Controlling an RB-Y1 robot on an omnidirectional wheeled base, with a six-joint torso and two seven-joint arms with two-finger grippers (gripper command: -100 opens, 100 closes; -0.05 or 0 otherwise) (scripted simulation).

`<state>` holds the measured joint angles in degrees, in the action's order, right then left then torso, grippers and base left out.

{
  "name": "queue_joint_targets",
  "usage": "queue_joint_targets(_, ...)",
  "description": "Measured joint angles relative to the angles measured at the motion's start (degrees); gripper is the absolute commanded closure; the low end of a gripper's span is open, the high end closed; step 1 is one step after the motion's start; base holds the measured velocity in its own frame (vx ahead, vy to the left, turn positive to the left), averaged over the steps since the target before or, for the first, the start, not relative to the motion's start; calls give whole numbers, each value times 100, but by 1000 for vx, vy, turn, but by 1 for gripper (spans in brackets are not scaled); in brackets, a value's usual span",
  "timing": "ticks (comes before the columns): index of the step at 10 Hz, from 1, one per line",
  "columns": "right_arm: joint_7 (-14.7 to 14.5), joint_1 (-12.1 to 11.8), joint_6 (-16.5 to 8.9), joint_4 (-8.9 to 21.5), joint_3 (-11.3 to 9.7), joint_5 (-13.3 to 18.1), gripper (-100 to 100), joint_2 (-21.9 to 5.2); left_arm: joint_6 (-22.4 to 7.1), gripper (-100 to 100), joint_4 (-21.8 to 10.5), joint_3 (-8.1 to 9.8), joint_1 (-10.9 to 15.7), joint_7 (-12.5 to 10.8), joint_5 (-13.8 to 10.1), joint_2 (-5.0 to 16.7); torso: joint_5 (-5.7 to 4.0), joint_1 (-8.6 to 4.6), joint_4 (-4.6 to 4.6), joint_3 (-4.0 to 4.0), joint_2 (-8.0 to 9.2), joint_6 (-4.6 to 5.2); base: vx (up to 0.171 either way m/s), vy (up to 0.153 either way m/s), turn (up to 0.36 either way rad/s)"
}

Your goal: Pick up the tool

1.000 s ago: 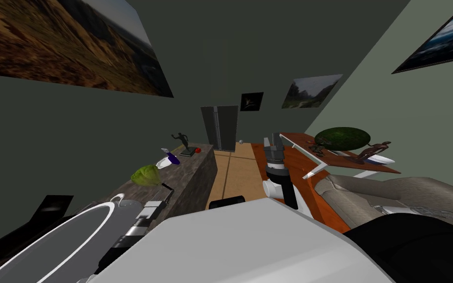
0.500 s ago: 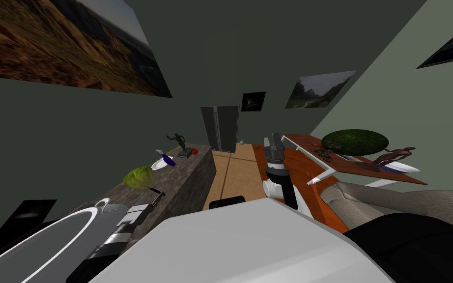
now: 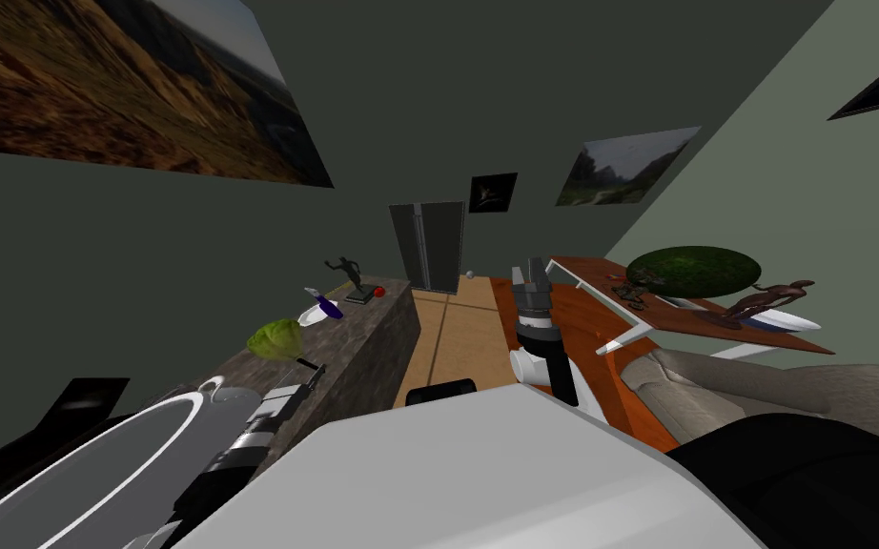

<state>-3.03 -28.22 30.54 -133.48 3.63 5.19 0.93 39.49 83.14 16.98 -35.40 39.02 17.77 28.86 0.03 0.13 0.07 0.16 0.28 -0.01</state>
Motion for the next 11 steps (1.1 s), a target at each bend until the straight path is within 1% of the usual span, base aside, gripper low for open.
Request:
queue_joint_targets(1, 0, 0, 0, 0, 0, 0, 0, 0, -147, -100, -181, -140, 205, 94, -117, 30, 3, 12, 1, 5, 12, -1, -124, 68, 6)
queue_joint_targets(2, 0, 0, 0, 0, 0, 0, 0, 0, -256, -100, -284, -222, 384, 190, -183, 16, 3, 11, 2, 6, 12, 0, -57, 24, -4)
queue_joint_targets(3, 0, 0, 0, 0, 0, 0, 0, 0, -292, -100, -283, -245, 515, 241, -201, -14, 0, -3, -1, -3, -5, 0, -100, 31, 25)
queue_joint_targets(4, 0, 0, 0, 0, 0, 0, 0, 0, -415, -100, -443, -386, 691, 359, -313, -16, 0, -3, -1, 0, 3, -1, -119, 39, 11)
queue_joint_targets(5, 0, 0, 0, 0, 0, 0, 0, 0, -554, -100, -505, -488, 859, 484, -362, -77, 0, -2, 1, 4, 8, 0, -68, 29, -3)
queue_joint_targets(6, 0, 0, 0, 0, 0, 0, 0, 0, -661, -100, -453, -520, 1006, 515, -380, -73, -2, -5, -1, -2, -4, 0, -15, 14, -5)
queue_joint_targets(7, 0, -1, 0, 0, 0, 0, 0, 0, -639, -100, -511, -511, 1100, 511, -396, -54, -2, -10, -5, -12, -21, -1, -91, 29, 31)
queue_joint_targets(8, 0, 0, 0, 0, 0, 0, 0, 0, -720, -100, -712, -644, 1274, 627, -505, -64, -1, -5, -3, -4, -4, -2, -114, 51, 10)
queue_joint_targets(9, 0, 0, 0, 0, 0, 0, 0, 0, -803, -100, -853, -730, 1462, 741, -565, -90, 0, 2, 0, 2, 3, -1, -55, 41, -7)
queue_joint_targets(10, 0, 0, 0, 0, 0, 0, 0, 0, -837, -100, -919, -761, 1665, 784, -581, -95, -1, -1, -2, -5, -10, 0, -127, 59, 18)
queue_joint_targets(11, 0, 0, 0, 0, 0, 0, 0, 0, -957, -100, -1059, -906, 1883, 886, -695, -82, 1, 5, 0, 3, 8, -2, -126, 50, 7)
